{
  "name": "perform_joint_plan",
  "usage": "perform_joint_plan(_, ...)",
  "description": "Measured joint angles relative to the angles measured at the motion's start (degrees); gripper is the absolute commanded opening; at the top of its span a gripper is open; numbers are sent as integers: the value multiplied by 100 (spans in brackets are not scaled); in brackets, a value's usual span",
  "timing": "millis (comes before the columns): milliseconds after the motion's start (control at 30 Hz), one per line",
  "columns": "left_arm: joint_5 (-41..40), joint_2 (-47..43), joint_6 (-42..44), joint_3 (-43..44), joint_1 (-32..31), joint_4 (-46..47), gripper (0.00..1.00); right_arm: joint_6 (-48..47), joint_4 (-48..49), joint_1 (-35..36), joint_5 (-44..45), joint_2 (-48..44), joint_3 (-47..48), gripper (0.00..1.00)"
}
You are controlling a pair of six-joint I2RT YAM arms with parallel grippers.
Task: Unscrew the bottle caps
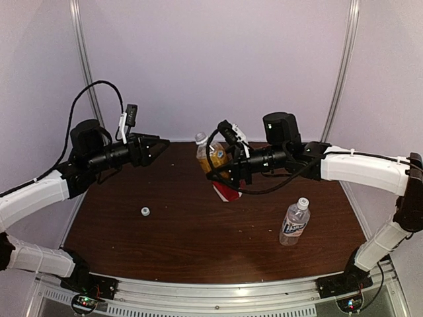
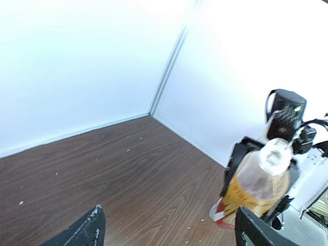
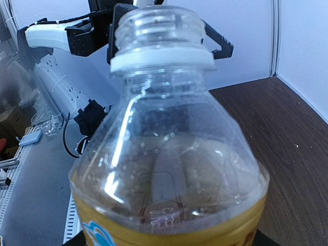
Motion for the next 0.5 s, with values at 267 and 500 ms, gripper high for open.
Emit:
perform_joint_plan(267,1154,330,-142,927,-439,273,89,-22,-136,90,-306,153,192,66)
perform_joint_plan(500,1405,949,79,1722,-1001,-85,86,-55,-234,188,-417,223,302,66)
